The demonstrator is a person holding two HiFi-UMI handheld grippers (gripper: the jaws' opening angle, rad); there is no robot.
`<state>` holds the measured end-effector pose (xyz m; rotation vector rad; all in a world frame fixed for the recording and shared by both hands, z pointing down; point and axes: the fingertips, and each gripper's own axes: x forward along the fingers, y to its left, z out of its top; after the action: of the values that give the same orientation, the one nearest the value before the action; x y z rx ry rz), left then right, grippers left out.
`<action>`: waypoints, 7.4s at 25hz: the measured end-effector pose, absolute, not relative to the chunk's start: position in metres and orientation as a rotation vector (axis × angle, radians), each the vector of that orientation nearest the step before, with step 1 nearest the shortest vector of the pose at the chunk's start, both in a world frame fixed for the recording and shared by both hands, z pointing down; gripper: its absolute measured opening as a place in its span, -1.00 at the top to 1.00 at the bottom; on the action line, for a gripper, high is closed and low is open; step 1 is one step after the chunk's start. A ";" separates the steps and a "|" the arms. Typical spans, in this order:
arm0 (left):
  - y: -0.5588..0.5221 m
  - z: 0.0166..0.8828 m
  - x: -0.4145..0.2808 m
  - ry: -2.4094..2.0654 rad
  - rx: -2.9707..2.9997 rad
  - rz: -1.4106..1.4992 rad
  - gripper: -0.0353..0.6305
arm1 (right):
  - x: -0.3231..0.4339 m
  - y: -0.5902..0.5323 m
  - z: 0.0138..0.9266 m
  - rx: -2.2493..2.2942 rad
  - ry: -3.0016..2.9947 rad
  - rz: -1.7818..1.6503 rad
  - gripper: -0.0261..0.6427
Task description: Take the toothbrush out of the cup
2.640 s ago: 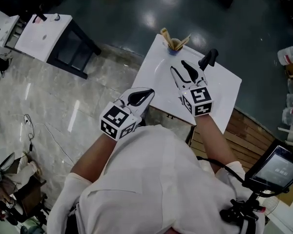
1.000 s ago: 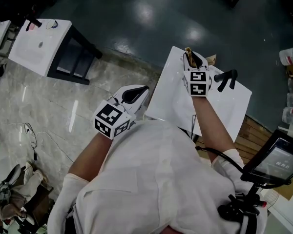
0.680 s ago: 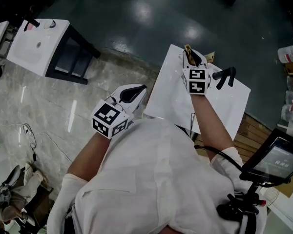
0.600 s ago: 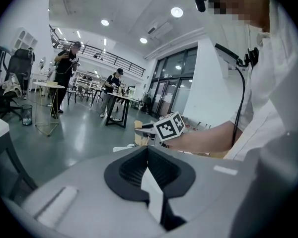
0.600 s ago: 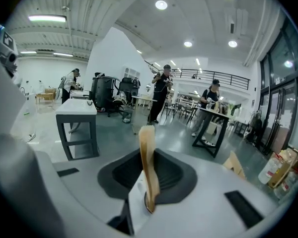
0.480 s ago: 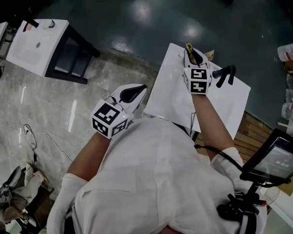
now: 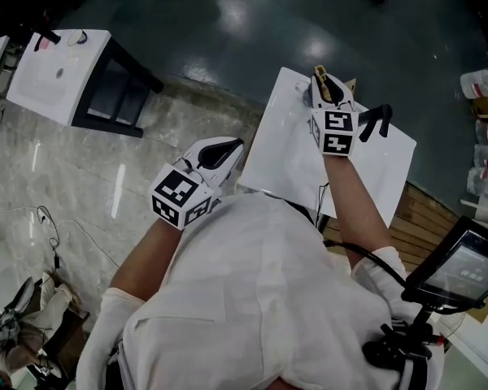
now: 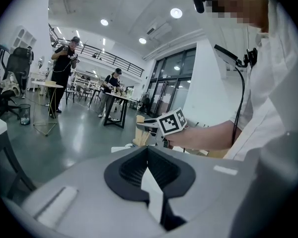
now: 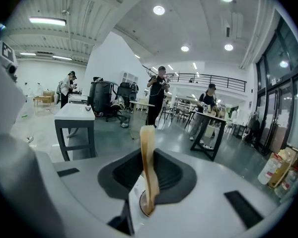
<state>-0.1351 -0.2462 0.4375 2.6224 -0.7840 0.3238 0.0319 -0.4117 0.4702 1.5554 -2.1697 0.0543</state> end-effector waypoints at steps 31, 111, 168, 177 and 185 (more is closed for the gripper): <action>-0.235 0.431 -0.107 -0.661 2.687 0.308 0.88 | 0.014 -0.359 0.379 1.530 -2.391 0.022 0.75; -0.267 0.448 0.069 -0.942 2.760 0.534 0.49 | 0.223 -0.084 0.385 1.767 -2.318 0.310 0.75; -0.396 0.473 0.083 -1.071 2.831 0.507 0.71 | 0.207 -0.080 0.399 1.983 -2.066 0.422 0.75; -0.382 0.441 0.066 -1.108 2.824 0.400 0.71 | 0.202 -0.078 0.399 1.936 -2.122 0.400 0.75; -0.364 0.402 0.056 -1.140 2.835 0.313 0.71 | 0.201 -0.076 0.397 1.888 -2.188 0.373 0.75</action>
<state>0.0558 -0.3643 0.4019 2.8352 -1.1398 0.3126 0.2011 -0.0763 0.3967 1.8883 -2.1876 0.3728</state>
